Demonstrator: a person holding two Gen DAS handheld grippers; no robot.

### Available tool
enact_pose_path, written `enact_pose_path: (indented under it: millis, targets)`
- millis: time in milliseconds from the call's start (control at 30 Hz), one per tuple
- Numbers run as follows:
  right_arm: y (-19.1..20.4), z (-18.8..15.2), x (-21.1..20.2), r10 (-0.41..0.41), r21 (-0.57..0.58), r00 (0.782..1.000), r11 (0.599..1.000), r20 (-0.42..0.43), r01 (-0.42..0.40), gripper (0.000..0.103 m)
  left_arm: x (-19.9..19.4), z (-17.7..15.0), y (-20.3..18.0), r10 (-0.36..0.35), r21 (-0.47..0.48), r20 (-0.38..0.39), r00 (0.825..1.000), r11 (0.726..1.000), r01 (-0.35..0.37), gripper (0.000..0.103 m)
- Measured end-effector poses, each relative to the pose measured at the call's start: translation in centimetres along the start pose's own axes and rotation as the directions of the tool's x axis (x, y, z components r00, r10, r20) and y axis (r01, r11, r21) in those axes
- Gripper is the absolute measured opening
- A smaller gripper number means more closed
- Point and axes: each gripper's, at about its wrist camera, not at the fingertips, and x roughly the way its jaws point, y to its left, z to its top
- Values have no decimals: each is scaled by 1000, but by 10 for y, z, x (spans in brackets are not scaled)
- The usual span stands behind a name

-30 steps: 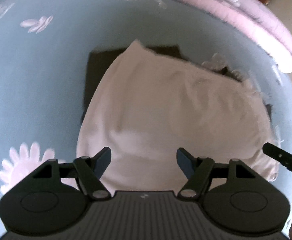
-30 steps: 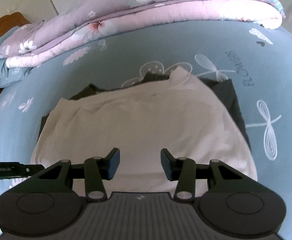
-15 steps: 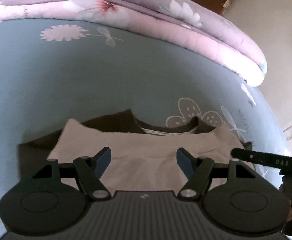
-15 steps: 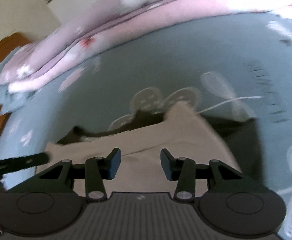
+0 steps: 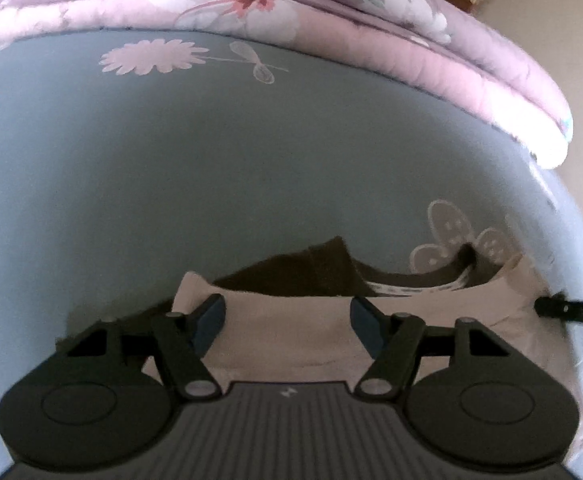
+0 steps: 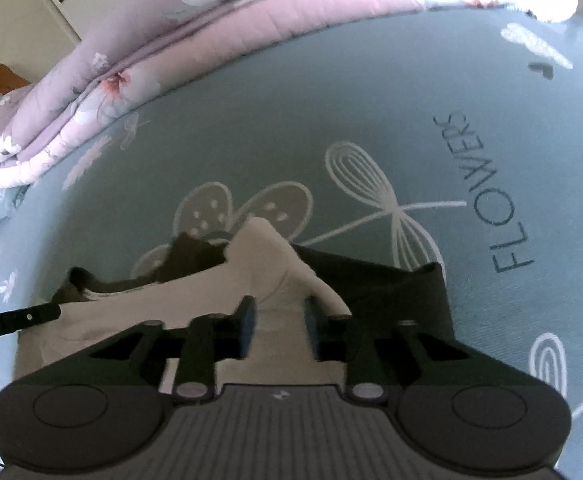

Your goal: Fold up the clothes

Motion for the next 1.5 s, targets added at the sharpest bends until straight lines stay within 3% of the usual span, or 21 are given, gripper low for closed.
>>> enact_pose_path:
  millis: [100,167,233,300,367,400,467,533,633,767,900,1033,1100,1167,1267,1333,1500]
  targets:
    - [19,-7,-9,78,-24,997,997,-12,-78,43,-28,-12,-10,-77,-34,-4,997,996,77,72]
    - [34,-12,-10,140,-51,989,989,-43,-142,43,-35,-24,-20,-163,-31,-47,985,986,162,72]
    - [53,-21,2,196,-102,974,973,-116,-208,43,-29,-31,-32,-233,-2,-111,966,972,234,72]
    - [73,-30,20,211,-175,960,954,-186,-244,43,-17,-37,-45,-248,84,-143,958,962,262,72]
    - [81,-33,35,163,-233,967,950,-198,-208,42,2,-35,-48,-188,151,-163,969,965,213,72]
    - [79,-31,41,141,-236,972,954,-189,-184,35,13,-31,-44,-150,145,-164,975,974,174,70]
    - [72,-21,47,146,-209,975,961,-169,-180,30,24,-20,-33,-186,99,-141,972,975,200,73]
    - [64,-11,51,118,-192,982,971,-145,-145,23,30,-13,-30,-178,83,-136,975,978,190,72]
    - [52,-4,54,146,-97,977,982,-155,-162,21,26,-14,-33,-175,67,-133,976,980,185,71]
    - [56,-10,18,157,-89,982,982,-108,-166,40,-4,-25,-34,-174,40,-106,979,983,179,71]
    - [51,-29,-19,188,-75,977,978,-98,-196,41,-38,-50,-30,-193,-3,-75,978,981,193,73]
    - [42,-58,-26,164,-94,971,979,-176,-182,41,-60,-79,-27,-167,30,-60,984,985,169,73]
    - [31,-69,-25,105,-94,977,988,-187,-124,41,-54,-89,-20,-127,18,-91,988,991,129,73]
    - [15,-71,-30,123,-26,979,991,-164,-129,39,-45,-97,-7,-72,-19,-117,991,997,70,72]
    - [7,-69,-42,143,60,981,989,-131,-136,40,-49,-94,0,-81,-75,-99,992,994,74,73]
    - [16,-69,-52,124,22,985,992,-118,-122,45,-61,-91,0,-90,-111,-76,993,990,82,73]
    - [56,-78,-70,114,-98,987,987,-114,-125,46,-97,-94,11,40,-157,-55,998,986,-48,73]
